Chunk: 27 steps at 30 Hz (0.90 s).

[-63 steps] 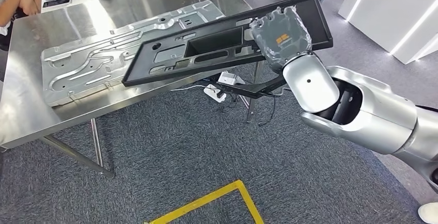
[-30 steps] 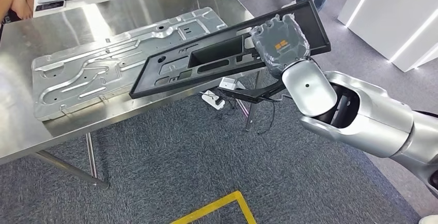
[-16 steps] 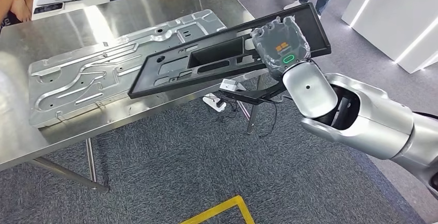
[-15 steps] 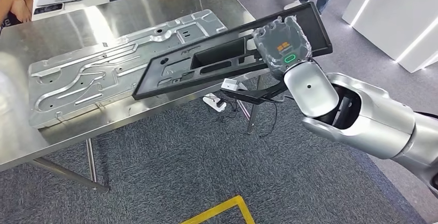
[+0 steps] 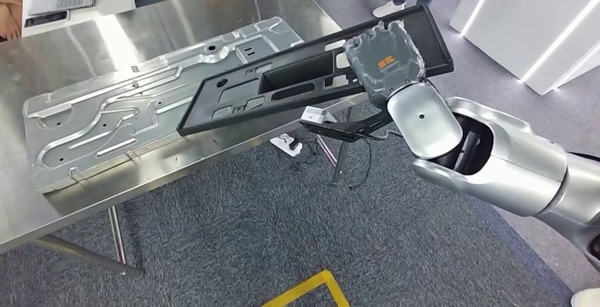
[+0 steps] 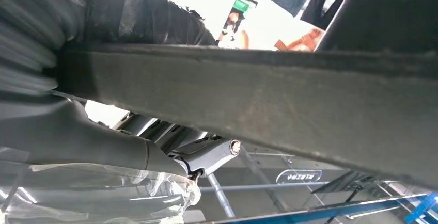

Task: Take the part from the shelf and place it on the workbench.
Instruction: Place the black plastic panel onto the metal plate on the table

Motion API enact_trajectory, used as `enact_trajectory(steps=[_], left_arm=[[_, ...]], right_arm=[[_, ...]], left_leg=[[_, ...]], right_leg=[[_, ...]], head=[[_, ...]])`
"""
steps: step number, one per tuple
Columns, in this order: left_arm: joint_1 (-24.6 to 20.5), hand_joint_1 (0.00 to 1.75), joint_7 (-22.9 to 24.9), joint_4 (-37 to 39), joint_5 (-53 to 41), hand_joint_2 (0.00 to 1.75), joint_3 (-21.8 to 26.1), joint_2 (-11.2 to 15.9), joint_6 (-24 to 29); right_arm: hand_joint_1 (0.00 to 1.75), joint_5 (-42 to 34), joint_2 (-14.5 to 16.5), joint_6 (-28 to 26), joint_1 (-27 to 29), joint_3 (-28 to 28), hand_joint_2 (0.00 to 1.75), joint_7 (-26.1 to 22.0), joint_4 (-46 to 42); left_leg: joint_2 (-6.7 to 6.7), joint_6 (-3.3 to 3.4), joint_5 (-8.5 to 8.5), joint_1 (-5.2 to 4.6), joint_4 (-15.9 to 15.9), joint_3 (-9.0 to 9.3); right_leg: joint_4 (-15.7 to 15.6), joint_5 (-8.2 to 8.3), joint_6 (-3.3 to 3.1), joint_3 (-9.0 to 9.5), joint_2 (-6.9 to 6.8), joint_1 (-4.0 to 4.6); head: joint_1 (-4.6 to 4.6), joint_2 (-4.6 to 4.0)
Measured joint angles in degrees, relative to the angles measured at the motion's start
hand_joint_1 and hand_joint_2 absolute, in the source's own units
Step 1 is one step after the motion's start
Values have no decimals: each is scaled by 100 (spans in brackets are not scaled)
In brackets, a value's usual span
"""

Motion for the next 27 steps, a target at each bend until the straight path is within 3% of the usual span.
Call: enact_trajectory(steps=[2, 4, 5, 6, 7, 9, 11, 12, 14, 15, 17, 19, 20, 21, 22, 23, 25, 27], left_arm=[[4, 0, -10, 0, 0, 175, 0, 1, -1], [11, 0, -19, 0, 2, 175, 1, 6, -1], [13, 0, -22, 0, 4, 175, 2, 9, 0], [14, 0, -26, 0, 6, 175, 2, 12, -1], [13, 0, -29, 0, 8, 175, 2, 13, -2], [12, 0, -33, 0, 9, 175, 2, 3, -4], [9, 0, -36, 0, 11, 175, 2, -9, -4], [8, 0, -39, 0, 12, 175, 2, -13, -4], [8, 0, -45, 0, 13, 175, 2, -8, -3], [13, 0, -48, 0, 13, 175, 3, -7, -3], [19, 0, -49, 0, 13, 175, 4, -5, -4], [16, 0, -50, 0, 14, 175, 4, -9, -6], [16, 0, -52, 0, 14, 175, 4, -10, -6], [18, 0, -54, 0, 15, 175, 4, -10, -6], [20, 0, -56, 0, 15, 175, 4, -11, -6], [23, 0, -58, 0, 15, 175, 4, -11, -6], [17, 0, -62, 0, 15, 175, 4, -13, -6], [11, 0, -66, 0, 15, 175, 4, -15, -6]], right_arm=[[175, 16, -8, 10, -21, 8, 175, -2, 2], [175, 27, -5, 28, -33, 36, 175, -3, 4], [175, 34, -4, 43, -31, 56, 175, -4, 5], [175, 41, -3, 58, -29, 74, 175, -4, 7], [175, 47, -3, 73, -26, 86, 175, -4, 9], [175, 58, -3, 92, -30, 96, 175, -4, 11], [175, 66, 1, 103, -41, 95, 175, -4, 11], [175, 68, 4, 109, -48, 95, 175, -4, 11], [175, 68, 14, 125, -55, 97, 175, -4, 11], [175, 68, 18, 132, -58, 98, 175, -4, 12], [175, 68, 26, 143, -65, 100, 175, -4, 13], [175, 68, 27, 151, -69, 105, 175, -4, 14], [175, 68, 29, 156, -65, 110, 175, -4, 14], [175, 68, 31, 161, -60, 117, 175, -4, 14], [175, 68, 33, 165, -56, 125, 175, -4, 14], [175, 68, 34, 168, -53, 130, 175, -4, 14], [175, 67, 33, 171, -57, 133, 175, -4, 15], [175, 67, 33, 170, -64, 133, 175, -4, 16]], left_leg=[[36, 61, 7, -11, -43, 44], [44, 111, -7, -43, -39, 46], [31, 129, -14, -59, -33, 48], [5, 139, -20, -76, -25, 50], [-25, 144, -26, -89, -13, 54], [-93, 138, -48, -108, 23, 44], [-159, 107, -56, -104, 58, 2], [-199, 84, -51, -97, 60, -19], [-261, 32, -52, -83, 61, -35], [-213, 2, -101, -90, 125, -64], [-11, -57, -350, -84, 585, -284], [118, -115, -651, -47, 1319, -672], [142, -141, -699, -24, 1556, -811], [161, -163, -645, -2, 1595, -852], [195, -182, -482, 18, 1390, -767], [279, -197, -263, 34, 1007, -583], [478, -183, 6, 10, 296, -225], [509, -109, 14, -32, 91, -133]], right_leg=[[455, -248, -3, -208, -156, 33], [1200, -548, -23, -584, -217, 73], [1428, -585, -38, -713, -219, 86], [1455, -517, -59, -745, -217, 97], [1260, -351, -89, -667, -207, 109], [536, 8, -171, -320, -60, 136], [65, 129, -218, -90, 73, 152], [16, 104, -228, -58, 73, 156], [-50, 112, -251, -22, -40, 144], [-87, 117, -269, 11, -101, 131], [-142, 124, -301, 65, -233, 112], [-145, 108, -318, 75, -354, 115], [-144, 99, -316, 79, -413, 114], [-142, 87, -308, 86, -469, 110], [-136, 71, -292, 98, -524, 104], [-124, 49, -268, 115, -577, 98], [-85, -7, -204, 136, -668, 115], [-65, -44, -139, 152, -749, 145]], head=[[9, -1], [10, -1], [9, -1], [8, -1], [9, -1], [6, -1], [4, 0], [3, 0], [4, -1], [0, -1], [-6, -1], [-10, -1], [-11, -1], [-12, -1], [-11, -1], [-12, -1], [-9, -1], [4, -1]])
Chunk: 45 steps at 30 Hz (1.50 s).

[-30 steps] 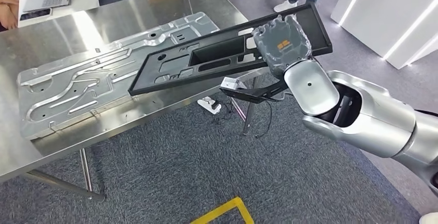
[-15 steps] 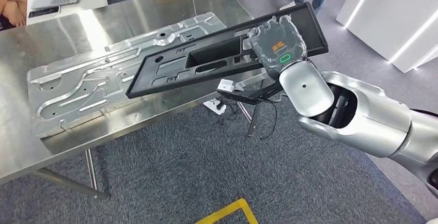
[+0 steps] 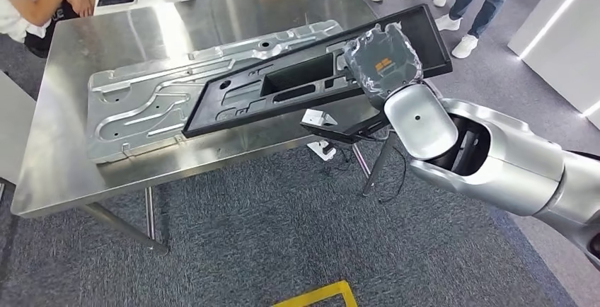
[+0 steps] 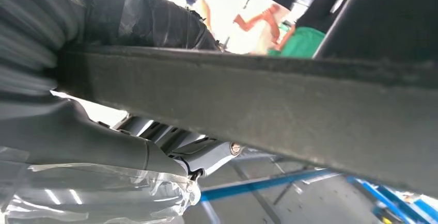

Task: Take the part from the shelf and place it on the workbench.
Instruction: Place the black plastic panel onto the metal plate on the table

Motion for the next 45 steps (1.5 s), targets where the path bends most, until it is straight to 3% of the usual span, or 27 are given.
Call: enact_trajectory(steps=[2, 4, 6, 7, 8, 9, 10, 12, 13, 16, 18, 20, 22, 23, 24, 25, 27, 29, 32, 34, 37, 38, 39, 40, 42, 43, 45], left_arm=[[2, 0, -2, 0, 0, 175, 0, 0, 0], [3, 0, -2, 0, 0, 175, 0, 0, 0], [0, 0, -2, 0, 0, 175, 0, 0, 0], [-2, 0, -2, 0, 0, 175, 0, 1, 0], [-4, 0, -2, 0, 0, 175, 0, 1, 0], [-5, 0, -2, 0, 1, 175, 0, 2, 0], [-3, 0, -1, 0, 1, 175, 1, 2, -1], [6, 0, 4, 0, 3, 175, 2, -3, -4], [8, 0, 10, 0, 4, 175, 2, -7, -8], [15, 0, 21, 0, 11, 175, 2, -14, -13], [25, 0, 5, 0, 13, 175, 3, -5, -10], [22, 0, -17, 0, 9, 175, 4, 1, -9], [12, 0, -31, 0, 5, 175, 4, 0, -9], [8, 0, -37, 0, 4, 175, 4, 0, -9], [6, 0, -42, 0, 4, 175, 4, 1, -8], [7, 0, -45, 0, 3, 175, 5, 2, -7], [8, 0, -50, 0, 1, 175, 5, 5, -3], [3, 0, -56, 0, -3, 175, 4, 6, 1], [-1, 0, -66, 0, -9, 175, 5, 7, 2], [-3, 0, -70, 0, -15, 175, 6, 7, 2], [-5, 0, -72, 0, -20, 175, 6, 10, 2], [-3, 0, -72, 0, -20, 175, 6, 12, 2], [-1, 0, -72, 0, -20, 175, 7, 13, 2], [0, 0, -72, 0, -20, 175, 7, 13, 2], [-1, 0, -72, 0, -20, 175, 7, 10, 2], [-4, 0, -72, 0, -20, 175, 7, 9, 1], [-7, 0, -72, 0, -20, 175, 7, 6, 1]], right_arm=[[175, -1, 6, 0, -1, 0, 175, 0, -1], [175, -1, 11, 0, -3, 0, 175, 0, -2], [175, -1, 8, 2, -6, 0, 175, 0, -2], [175, -1, 5, 5, -4, 1, 175, 0, -1], [175, -1, 1, 9, 4, 3, 175, 0, -1], [175, -1, -3, 11, 13, 4, 175, 0, 0], [175, -2, -7, 10, 21, 6, 175, 0, 0], [175, -7, -9, 2, 26, 7, 175, 0, -1], [175, -11, -8, -2, 18, 7, 175, 0, -2], [175, -19, -4, -3, -6, 7, 175, 0, -3], [175, -19, 3, 2, -9, 6, 175, 0, -4], [175, -19, 7, 8, -19, 5, 175, 0, -3], [175, -19, 5, 15, -25, 6, 175, 0, -3], [175, -21, 5, 20, -21, 7, 175, 0, -3], [175, -22, 5, 25, -17, 8, 175, 0, -4], [175, -24, 5, 30, -13, 9, 175, 0, -4], [175, -25, 5, 38, -14, 11, 175, 0, -4], [175, -26, 2, 45, -21, 11, 175, 0, -5], [175, -29, -2, 59, -26, 11, 175, 0, -13], [175, -30, -4, 63, -34, 8, 175, 0, -16], [175, -33, -12, 66, -43, 5, 175, 0, -17], [175, -34, -14, 68, -37, 5, 175, 1, -17], [175, -35, -16, 71, -30, 6, 175, 1, -17], [175, -36, -16, 73, -26, 7, 175, 1, -17], [175, -36, -16, 74, -29, 7, 175, 1, -17], [175, -37, -16, 75, -38, 7, 175, 1, -18], [175, -39, -16, 79, -59, 5, 175, 0, -20]], left_leg=[[-124, 91, 7, -1, -13, 0], [-235, 167, 20, 11, -43, 36], [-350, 218, 18, 9, -53, 58], [-417, 236, 12, -3, -48, 62], [-475, 250, 4, -19, -40, 67], [-533, 265, -6, -39, -30, 76], [-590, 278, -20, -55, -19, 90], [-682, 284, -50, -75, -7, 123], [-723, 272, -61, -80, 2, 121], [-785, 206, -64, -65, 0, 81], [-700, 149, -138, -68, 56, 63], [-508, 87, -400, -65, 491, -120], [-389, 29, -712, -27, 1215, -476], [-366, 4, -761, -6, 1453, -607], [-352, -19, -701, 10, 1488, -642], [-339, -38, -541, 24, 1302, -565], [-305, -60, -171, 35, 557, -198], [-295, -20, -42, 16, 79, 39], [-319, 94, -47, -7, -2, 74], [-323, 171, -22, 3, -52, 110], [-334, 236, -20, -3, -69, 127], [-343, 242, -25, -12, -66, 128], [-353, 247, -30, -21, -60, 131], [-365, 248, -37, -27, -51, 136], [-390, 239, -61, -36, -30, 151], [-402, 225, -72, -45, -15, 148], [-416, 184, -76, -56, -9, 130]], right_leg=[[8, -37, 64, 25, -46, -15], [248, -212, 103, -62, 138, -49], [922, -540, 98, -392, 384, -48], [1312, -674, 88, -607, 431, -37], [1568, -708, 73, -770, 450, -23], [1630, -633, 49, -844, 458, -10], [1463, -449, 12, -808, 464, 6], [732, -11, -88, -513, 519, 53], [393, 118, -127, -369, 558, 73], [55, 159, -177, -227, 605, 100], [-13, 178, -205, -174, 569, 75], [-75, 192, -226, -119, 524, 46], [-76, 181, -231, -109, 487, 42], [-70, 173, -226, -107, 473, 37], [-61, 161, -216, -103, 461, 28], [-46, 144, -198, -96, 452, 15], [2, 98, -144, -85, 437, -3], [45, 65, -84, -97, 429, 0], [48, 47, 6, -101, 424, -4], [274, -117, 57, -191, 434, -17], [1319, -612, 85, -689, 453, -13], [1594, -679, 84, -838, 455, -12], [1678, -637, 74, -902, 456, -9], [1530, -487, 55, -851, 457, -4], [782, -76, -9, -510, 475, 20], [421, 52, -38, -336, 487, 36], [79, 110, -73, -170, 508, 66]], head=[[10, 1], [19, 1], [37, 1], [44, 1], [46, 1], [47, 1], [47, 1], [45, 0], [43, 1], [50, 1], [49, 0], [44, 0], [42, 0], [41, 0], [41, 0], [41, 0], [38, 0], [34, 0], [27, 1], [34, 1], [53, 0], [55, 0], [55, 0], [55, 0], [55, 0], [54, 0], [51, 0]])
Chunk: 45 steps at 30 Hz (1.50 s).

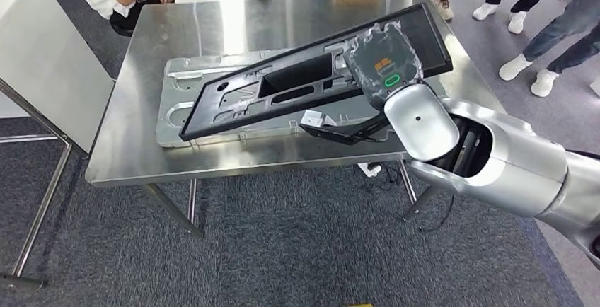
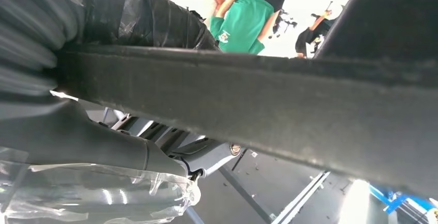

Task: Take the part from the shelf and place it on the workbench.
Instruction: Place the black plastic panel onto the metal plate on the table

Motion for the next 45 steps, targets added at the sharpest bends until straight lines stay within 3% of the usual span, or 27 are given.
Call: enact_trajectory(steps=[2, 4, 7, 8, 9, 10, 12, 14, 17, 19, 22, 23, 24, 25, 27, 29, 32, 34, 37, 39, 40, 43, 45], left_arm=[[4, 0, 0, 0, 0, 175, 0, 4, 2], [10, 0, 1, 0, 1, 175, 0, 9, 5], [13, 0, 4, 0, 2, 175, 0, 6, 8], [12, 0, 4, 0, 2, 175, 0, 4, 8], [12, 0, 5, 0, 2, 175, 0, 4, 8], [12, 0, 5, 0, 2, 175, 0, 4, 9], [13, 0, 5, 0, 2, 175, 0, 6, 11], [10, 0, 5, 0, 2, 175, 0, 7, 14], [6, 0, 3, 0, 0, 175, 0, 2, 14], [6, 0, -5, 0, -1, 175, 0, -6, 14], [6, 0, -26, 0, -3, 175, 0, -9, 14], [9, 0, -29, 0, -4, 175, 0, -8, 14], [12, 0, -30, 0, -4, 175, 0, -7, 14], [13, 0, -30, 0, -5, 175, 0, -7, 14], [11, 0, -31, 0, -6, 175, 0, -13, 13], [6, 0, -32, 0, -7, 175, 0, -22, 12], [8, 0, -31, 0, -7, 175, 0, -23, 13], [8, 0, -31, 0, -7, 175, 0, -20, 14], [15, 0, -32, 0, -6, 175, 0, -23, 14], [17, 0, -32, 0, -5, 175, 0, -27, 14], [16, 0, -32, 0, -4, 175, 0, -27, 14], [14, 0, -32, 0, -2, 175, 0, -24, 14], [10, 0, -33, 0, -2, 175, 0, -23, 14]], right_arm=[[175, -4, 1, 12, -15, -1, 175, 0, -2], [175, -8, -1, 26, -29, -2, 175, 0, -8], [175, -19, -7, 42, -55, -2, 175, 0, -13], [175, -26, -6, 45, -54, 0, 175, 0, -14], [175, -36, -5, 46, -52, 2, 175, 0, -14], [175, -44, -5, 47, -50, 4, 175, 0, -15], [175, -54, -6, 49, -57, 5, 175, 0, -15], [175, -60, -12, 49, -77, 5, 175, 0, -15], [175, -67, -21, 47, -96, 5, 175, 0, -16], [175, -67, -28, 41, -100, 5, 175, 0, -23], [175, -67, -45, 29, -94, 5, 175, 0, -30], [175, -67, -50, 28, -81, 7, 175, 0, -30], [175, -67, -54, 28, -67, 8, 175, 1, -30], [175, -67, -57, 28, -57, 10, 175, 1, -30], [175, -68, -59, 25, -54, 11, 175, 1, -30], [175, -68, -58, 19, -72, 9, 175, 1, -34], [175, -69, -62, 11, -84, 9, 175, 0, -44], [175, -69, -64, 10, -85, 10, 175, 1, -48], [175, -69, -71, 12, -84, 10, 175, 2, -52], [175, -69, -72, 15, -61, 14, 175, 2, -54], [175, -69, -72, 15, -50, 16, 175, 3, -55], [175, -69, -74, 15, -47, 18, 175, 4, -60], [175, -69, -79, 15, -51, 18, 175, 4, -62]], left_leg=[[-6, -50, -3, 0, -6, -15], [9, -106, -154, -3, 191, -95], [47, -176, -657, 27, 1210, -551], [59, -194, -736, 40, 1494, -691], [69, -207, -708, 50, 1590, -748], [78, -216, -573, 58, 1453, -694], [97, -212, -188, 74, 711, -354], [106, -176, -4, 62, 119, -68], [93, -82, 11, 43, -13, -9], [93, -11, 39, 53, -51, 11], [91, 52, 46, 52, -66, 18], [87, 56, 44, 45, -63, 18], [82, 60, 40, 37, -58, 20], [77, 62, 36, 30, -51, 23], [65, 54, 22, 22, -35, 32], [57, 19, 12, 8, -17, 17], [58, -55, 16, 3, -25, -2], [65, -115, -108, 3, 128, -65], [78, -195, -618, 33, 1113, -503], [81, -226, -721, 52, 1578, -729], [82, -233, -605, 59, 1482, -690], [96, -202, -91, 61, 373, -162], [96, -147, -30, 42, 18, 9]], right_leg=[[-49, 15, -29, 20, -10, -15], [-113, 47, -74, 54, -31, -54], [-142, 60, -101, 72, -50, -70], [-140, 59, -101, 73, -52, -69], [-137, 57, -100, 75, -52, -70], [-132, 52, -96, 79, -52, -73], [-109, 32, -68, 83, -49, -77], [-69, 8, -15, 64, -43, -66], [-55, 0, 68, 44, -43, -59], [131, -140, 120, -34, -45, -68], [1145, -653, 160, -502, -43, -68], [1444, -745, 162, -650, -43, -68], [1552, -725, 155, -711, -43, -67], [1434, -599, 138, -663, -43, -64], [692, -210, 76, -312, -37, -44], [78, -14, 21, -9, -29, -7], [-63, 1, -30, 55, -28, 12], [-117, 32, -78, 79, -40, -23], [-142, 47, -115, 87, -52, -46], [-135, 44, -117, 85, -52, -47], [-125, 40, -115, 86, -50, -49], [-66, 1, -76, 80, -42, -48], [-42, -14, -26, 60, -38, -34]], head=[[-2, 0], [-7, 0], [-9, 0], [-10, 0], [-10, 0], [-10, 0], [-10, 0], [-6, 0], [-2, 0], [1, 0], [3, 0], [3, 0], [3, 0], [3, 0], [3, 0], [1, 0], [-1, 0], [-9, 0], [-16, 0], [-16, 0], [-16, 0], [-17, 0], [-16, 0]])
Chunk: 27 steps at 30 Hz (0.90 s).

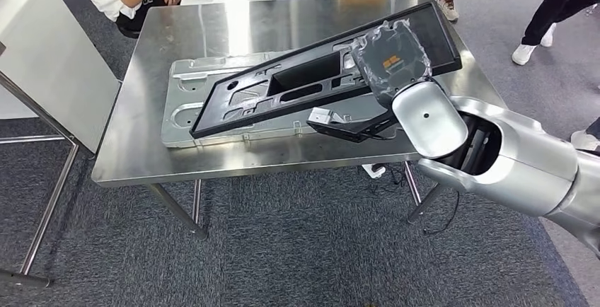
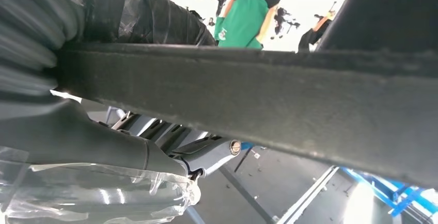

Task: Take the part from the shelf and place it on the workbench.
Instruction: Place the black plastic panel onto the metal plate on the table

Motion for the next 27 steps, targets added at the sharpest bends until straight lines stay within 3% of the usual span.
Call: enact_trajectory(steps=[2, 4, 5, 7, 8, 9, 10, 12, 14, 17, 19, 20, 23, 24, 25, 27], left_arm=[[-1, 0, -2, 0, -1, 175, 0, -1, 0], [0, 0, -3, 0, -3, 175, 0, -3, 0], [-3, 0, -4, 0, -4, 175, 0, -4, 0], [-5, 0, -5, 0, -4, 175, 0, -3, 0], [-3, 0, -5, 0, -4, 175, 0, -2, 0], [0, 0, -5, 0, -4, 175, 0, 0, 0], [2, 0, -5, 0, -5, 175, 0, 2, -1], [1, 0, -5, 0, -11, 175, 0, -1, -1], [-4, 0, -2, 0, -21, 175, 0, -4, 0], [-3, 0, 3, 0, -29, 175, 0, -3, 2], [1, 0, 3, 0, -31, 175, 0, -1, 2], [2, 0, 3, 0, -32, 175, 0, -1, 2], [3, 0, 2, 0, -33, 175, 0, -2, 2], [3, 0, 2, 0, -33, 175, 0, -2, 2], [3, 0, 3, 0, -33, 175, 0, -2, 2], [5, 0, 3, 0, -33, 175, 0, -1, 3]], right_arm=[[175, 0, -3, 1, 1, 0, 175, 0, -7], [175, 0, -8, 1, 1, -1, 175, 1, -15], [175, 0, -11, 1, -1, -2, 175, 2, -18], [175, -1, -16, 0, 10, -2, 175, 2, -22], [175, -2, -19, 1, 25, -1, 175, 2, -22], [175, -4, -22, 3, 41, 1, 175, 2, -22], [175, -8, -26, 5, 53, 3, 175, 2, -22], [175, -13, -28, 7, 58, 5, 175, 2, -25], [175, -14, -26, 6, 48, 4, 175, 2, -33], [175, -15, -24, 7, 45, 3, 175, 2, -44], [175, -15, -27, 8, 44, 2, 175, 2, -46], [175, -15, -28, 8, 41, 1, 175, 2, -46], [175, -15, -28, 8, 46, 1, 175, 2, -46], [175, -15, -28, 8, 53, 3, 175, 2, -46], [175, -15, -28, 8, 59, 5, 175, 2, -46], [175, -15, -28, 8, 64, 7, 175, 2, -46]], left_leg=[[-6, 67, 11, -7, -26, 10], [-1, 139, 44, 11, -79, 37], [2, 172, 58, 22, -104, 51], [3, 208, 58, 23, -109, 54], [1, 215, 54, 22, -106, 55], [-3, 218, 48, 21, -102, 57], [-8, 214, 39, 21, -94, 61], [-20, 186, 11, 21, -67, 73], [-28, 138, -13, 4, -34, 55], [-31, 68, -15, -13, -39, 33], [-25, 20, -122, -11, 102, -24], [-21, -2, -251, -8, 323, -125], [-12, -47, -703, 8, 1411, -661], [-12, -54, -712, 9, 1594, -769], [-12, -55, -615, 9, 1562, -773], [-8, -29, -202, 9, 876, -467]], right_leg=[[-7, 2, 55, -7, 2, 7], [125, -102, 109, -62, 3, -3], [347, -237, 133, -162, 5, -9], [1079, -587, 166, -509, 6, -23], [1410, -697, 178, -677, 6, -28], [1572, -703, 184, -771, 5, -34], [1504, -594, 184, -753, 5, -38], [807, -200, 162, -437, 5, -41], [167, 11, 122, -127, 11, -17], [16, 18, 54, -62, 18, 0], [-25, 33, -8, -35, 13, -28], [-44, 39, -37, -20, 8, -41], [-38, 22, -88, -7, 3, -32], [-29, 11, -93, -3, 4, -29], [-17, -1, -95, 4, 7, -28], [8, -38, -81, 32, 13, -28]], head=[[2, 1], [7, 1], [10, 1], [16, 0], [17, 0], [18, 0], [17, 0], [19, 0], [16, 0], [8, 0], [7, 0], [3, 0], [-3, 0], [-3, 0], [-4, 0], [-5, 0]])
